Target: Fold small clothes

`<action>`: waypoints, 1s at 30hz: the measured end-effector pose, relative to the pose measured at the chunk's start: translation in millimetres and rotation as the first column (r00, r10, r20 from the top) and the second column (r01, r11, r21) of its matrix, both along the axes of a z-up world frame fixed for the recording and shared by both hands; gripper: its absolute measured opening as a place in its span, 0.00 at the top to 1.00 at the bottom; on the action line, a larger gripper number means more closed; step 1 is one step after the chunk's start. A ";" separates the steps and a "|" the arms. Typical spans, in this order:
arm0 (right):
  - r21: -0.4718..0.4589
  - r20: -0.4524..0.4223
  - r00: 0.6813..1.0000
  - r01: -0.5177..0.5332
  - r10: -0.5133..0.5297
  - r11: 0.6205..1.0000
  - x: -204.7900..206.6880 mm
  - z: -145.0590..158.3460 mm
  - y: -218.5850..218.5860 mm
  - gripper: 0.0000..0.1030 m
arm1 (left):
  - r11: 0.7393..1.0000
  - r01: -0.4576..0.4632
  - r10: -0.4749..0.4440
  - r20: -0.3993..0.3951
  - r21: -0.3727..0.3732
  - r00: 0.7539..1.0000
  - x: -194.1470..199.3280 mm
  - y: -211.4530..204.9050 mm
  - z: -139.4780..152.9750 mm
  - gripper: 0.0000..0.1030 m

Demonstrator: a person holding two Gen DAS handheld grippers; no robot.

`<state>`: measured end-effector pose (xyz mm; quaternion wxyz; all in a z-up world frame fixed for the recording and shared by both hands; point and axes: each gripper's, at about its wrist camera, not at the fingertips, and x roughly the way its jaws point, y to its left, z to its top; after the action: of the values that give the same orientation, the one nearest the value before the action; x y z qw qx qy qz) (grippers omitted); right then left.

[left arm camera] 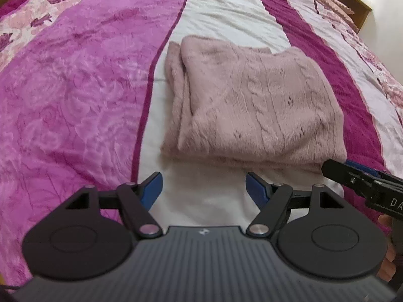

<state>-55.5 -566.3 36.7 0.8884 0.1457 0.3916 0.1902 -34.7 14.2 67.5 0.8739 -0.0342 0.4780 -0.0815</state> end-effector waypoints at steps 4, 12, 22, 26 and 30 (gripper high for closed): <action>-0.012 -0.018 1.000 0.006 -0.006 1.000 0.3 -1.8 3.3 0.21 | 1.000 0.007 -0.007 -0.026 0.023 1.000 -2.8 -7.5 -9.8 0.28; -0.022 -0.067 0.997 0.022 -0.024 1.000 5.0 -13.1 5.3 0.21 | 0.998 0.018 -0.016 -0.045 0.052 0.999 -4.6 -17.2 -17.5 0.28; -0.014 -0.090 0.996 0.028 -0.030 0.999 7.6 -19.3 4.1 0.21 | 0.998 0.014 -0.011 -0.047 0.068 0.999 -4.6 -20.1 -20.3 0.28; -0.010 -0.093 0.995 0.030 -0.031 1.000 8.7 -20.5 3.8 0.21 | 0.998 0.014 -0.010 -0.048 0.069 0.999 -4.8 -20.2 -20.5 0.28; -0.009 -0.094 0.995 0.030 -0.031 1.000 9.0 -21.6 3.4 0.21 | 0.997 0.014 -0.010 -0.050 0.071 0.999 -4.8 -20.0 -20.0 0.28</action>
<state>-46.5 -562.9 15.1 0.8723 0.1572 0.4315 0.1682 -39.5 -5.9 47.5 0.8620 -0.0021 0.5022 -0.0686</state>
